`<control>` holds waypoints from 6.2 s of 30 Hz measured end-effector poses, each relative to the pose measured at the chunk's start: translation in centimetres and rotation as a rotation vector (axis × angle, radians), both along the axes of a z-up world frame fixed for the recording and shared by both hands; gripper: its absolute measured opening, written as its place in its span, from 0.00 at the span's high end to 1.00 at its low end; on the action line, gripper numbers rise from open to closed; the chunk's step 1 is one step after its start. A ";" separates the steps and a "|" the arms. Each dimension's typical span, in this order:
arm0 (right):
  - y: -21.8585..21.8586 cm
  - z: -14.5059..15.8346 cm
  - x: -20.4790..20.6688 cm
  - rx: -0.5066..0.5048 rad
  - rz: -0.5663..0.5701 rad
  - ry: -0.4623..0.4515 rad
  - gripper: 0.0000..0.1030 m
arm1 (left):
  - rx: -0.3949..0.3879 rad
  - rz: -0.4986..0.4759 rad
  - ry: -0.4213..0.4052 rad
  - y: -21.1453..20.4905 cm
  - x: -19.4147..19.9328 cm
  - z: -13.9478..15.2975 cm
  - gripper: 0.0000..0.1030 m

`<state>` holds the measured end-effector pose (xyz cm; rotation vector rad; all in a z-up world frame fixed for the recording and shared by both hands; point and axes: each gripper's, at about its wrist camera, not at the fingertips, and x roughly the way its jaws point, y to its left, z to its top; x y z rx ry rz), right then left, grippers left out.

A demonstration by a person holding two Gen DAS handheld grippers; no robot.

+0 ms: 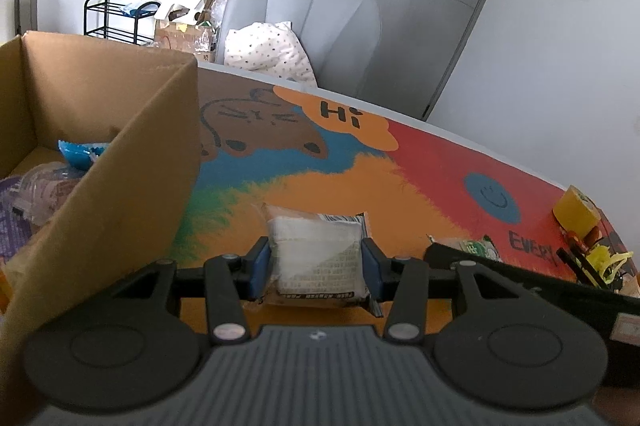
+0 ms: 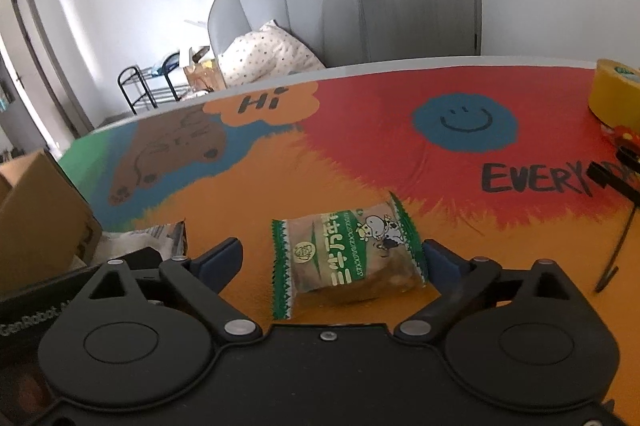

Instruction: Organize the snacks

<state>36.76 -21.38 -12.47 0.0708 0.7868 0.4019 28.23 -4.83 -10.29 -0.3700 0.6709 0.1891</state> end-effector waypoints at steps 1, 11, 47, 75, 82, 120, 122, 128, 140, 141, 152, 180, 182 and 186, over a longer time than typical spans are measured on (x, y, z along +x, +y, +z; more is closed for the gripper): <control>0.0 -0.1 0.0 -0.005 0.001 -0.008 0.08 | 0.001 0.000 0.002 0.0 0.0 -0.1 0.55; -2.2 0.6 -0.7 0.001 -0.032 -0.011 0.47 | 0.004 -0.006 0.017 -0.5 -0.1 -0.1 0.55; -1.0 7.8 -8.3 0.124 0.016 -0.156 0.47 | 0.049 -0.036 -0.152 0.5 -6.3 8.6 0.55; 8.0 10.9 -9.2 0.149 0.200 -0.206 0.47 | 0.069 0.127 -0.169 11.8 -10.2 12.3 0.54; 9.7 11.0 -9.1 0.144 0.230 -0.210 0.47 | 0.048 0.130 -0.146 13.3 -9.3 11.4 0.54; 15.4 11.5 -9.3 0.170 0.346 -0.148 0.23 | 0.046 0.238 -0.150 17.5 -11.9 11.7 0.19; 15.0 11.6 -9.5 0.163 0.333 -0.147 0.23 | 0.045 0.233 -0.148 17.3 -11.9 11.7 0.18; 13.3 11.5 -10.0 0.136 0.295 -0.147 0.22 | 0.044 0.207 -0.154 16.5 -12.2 11.9 0.11; 8.5 11.7 -10.9 0.132 0.202 -0.162 0.08 | 0.053 0.147 -0.122 13.9 -12.6 11.9 0.09; 8.1 11.7 -10.9 0.136 0.196 -0.162 0.06 | 0.059 0.141 -0.124 13.6 -12.7 12.0 0.09; 4.0 12.3 -12.1 0.171 0.144 -0.173 0.00 | 0.088 0.100 -0.121 10.8 -13.4 13.0 0.02; -3.2 14.1 -17.2 0.165 0.057 -0.160 0.00 | 0.097 -0.110 -0.104 7.2 -18.0 15.0 0.00; -3.5 14.3 -17.6 0.163 0.064 -0.164 0.00 | 0.123 -0.085 -0.115 7.2 -18.8 15.3 0.00; -4.5 14.6 -18.2 0.166 0.058 -0.164 0.00 | 0.136 -0.072 -0.126 7.4 -19.6 15.8 0.00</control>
